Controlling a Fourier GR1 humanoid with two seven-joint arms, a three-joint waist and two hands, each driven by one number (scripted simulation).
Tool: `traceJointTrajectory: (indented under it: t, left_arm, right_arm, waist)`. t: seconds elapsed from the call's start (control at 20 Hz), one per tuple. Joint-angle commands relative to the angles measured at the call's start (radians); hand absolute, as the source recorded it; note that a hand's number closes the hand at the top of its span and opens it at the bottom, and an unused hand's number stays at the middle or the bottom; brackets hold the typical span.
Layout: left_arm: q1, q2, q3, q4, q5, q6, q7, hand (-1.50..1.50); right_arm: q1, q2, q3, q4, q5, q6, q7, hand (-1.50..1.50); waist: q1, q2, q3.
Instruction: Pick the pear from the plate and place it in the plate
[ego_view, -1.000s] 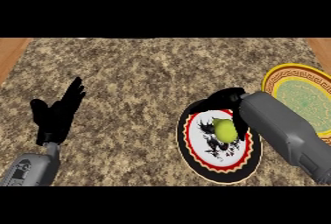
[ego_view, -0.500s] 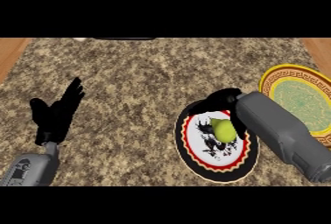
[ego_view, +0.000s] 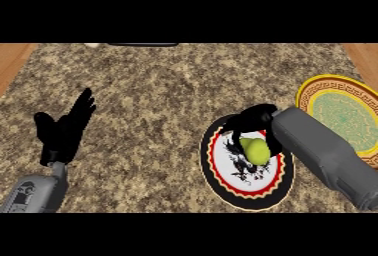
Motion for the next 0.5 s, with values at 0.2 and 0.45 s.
traceJointTrajectory:
  t: [0.2, 0.45]
  left_arm:
    - [0.014, 0.028, 0.031, -0.018, 0.018, -0.028, 0.005, 0.00]
    - [0.052, 0.008, 0.017, -0.029, 0.005, -0.009, 0.010, 0.00]
  right_arm:
    - [0.059, 0.061, 0.025, -0.014, -0.032, 0.116, -0.098, 1.50]
    - [0.023, 0.069, -0.287, 0.124, -0.231, -0.082, 0.339, 1.50]
  waist:
    - [0.002, 0.019, 0.012]
    - [-0.030, 0.002, 0.012]
